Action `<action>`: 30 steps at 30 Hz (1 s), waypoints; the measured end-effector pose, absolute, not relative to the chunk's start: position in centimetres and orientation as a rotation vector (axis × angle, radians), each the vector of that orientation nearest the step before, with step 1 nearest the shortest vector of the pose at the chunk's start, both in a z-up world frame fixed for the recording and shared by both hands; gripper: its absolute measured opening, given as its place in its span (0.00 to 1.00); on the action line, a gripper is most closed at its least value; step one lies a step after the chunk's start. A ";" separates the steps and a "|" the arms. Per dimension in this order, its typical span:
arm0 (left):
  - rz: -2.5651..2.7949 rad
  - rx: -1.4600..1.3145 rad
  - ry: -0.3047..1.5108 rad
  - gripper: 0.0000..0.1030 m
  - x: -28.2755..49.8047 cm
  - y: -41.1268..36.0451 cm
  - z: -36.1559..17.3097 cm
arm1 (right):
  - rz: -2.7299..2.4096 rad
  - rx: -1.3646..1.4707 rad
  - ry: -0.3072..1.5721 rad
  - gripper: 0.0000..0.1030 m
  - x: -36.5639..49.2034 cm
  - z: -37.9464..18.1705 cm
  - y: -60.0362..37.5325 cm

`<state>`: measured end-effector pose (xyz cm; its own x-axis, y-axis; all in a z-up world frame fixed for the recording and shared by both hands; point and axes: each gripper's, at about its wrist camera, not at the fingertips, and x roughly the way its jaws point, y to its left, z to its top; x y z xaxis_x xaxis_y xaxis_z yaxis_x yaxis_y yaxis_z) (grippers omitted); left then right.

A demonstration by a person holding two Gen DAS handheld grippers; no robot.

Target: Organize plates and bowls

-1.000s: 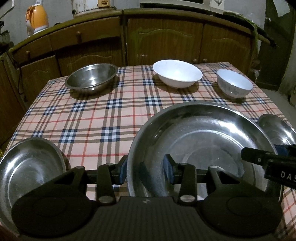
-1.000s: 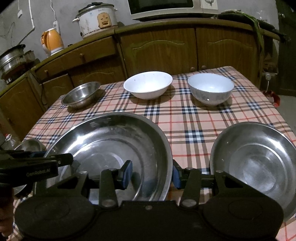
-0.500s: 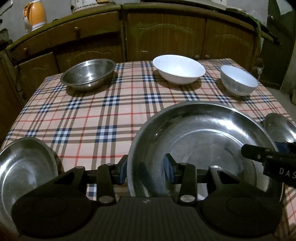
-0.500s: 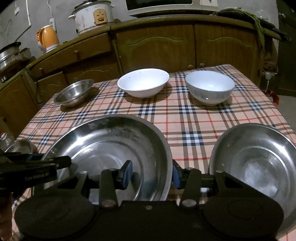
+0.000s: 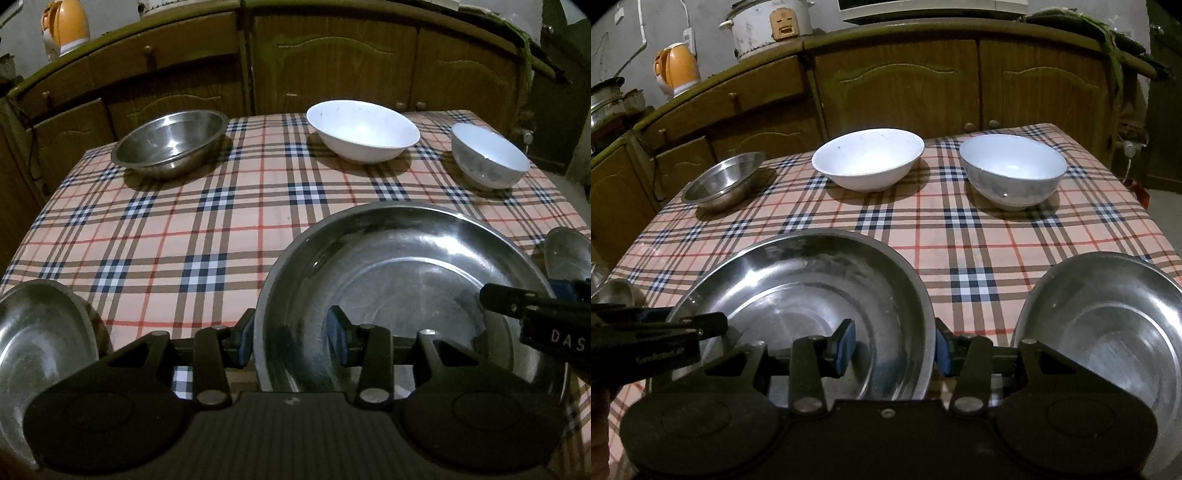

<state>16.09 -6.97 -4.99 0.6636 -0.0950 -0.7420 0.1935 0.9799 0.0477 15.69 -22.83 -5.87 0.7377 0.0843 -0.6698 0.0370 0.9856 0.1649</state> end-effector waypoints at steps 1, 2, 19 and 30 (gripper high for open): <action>-0.164 0.127 0.830 0.41 16.2 -7.0 -5.1 | 0.027 0.172 0.743 0.54 15.9 -5.9 -22.9; -0.163 0.126 0.831 0.41 16.3 -7.0 -5.1 | 0.027 0.174 0.744 0.54 16.0 -5.9 -22.9; -0.145 0.121 0.831 0.41 18.2 -6.9 -5.7 | 0.040 0.159 0.747 0.54 18.7 -6.6 -22.7; -0.138 0.102 0.817 0.46 18.4 -6.6 -5.5 | 0.000 0.135 0.732 0.55 18.9 -6.4 -23.2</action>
<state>18.43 -6.59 -5.47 0.6761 -0.0833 -0.7321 0.1621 0.9861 0.0375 18.92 -23.17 -6.43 0.7445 0.0474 -0.6660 0.0467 0.9913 0.1227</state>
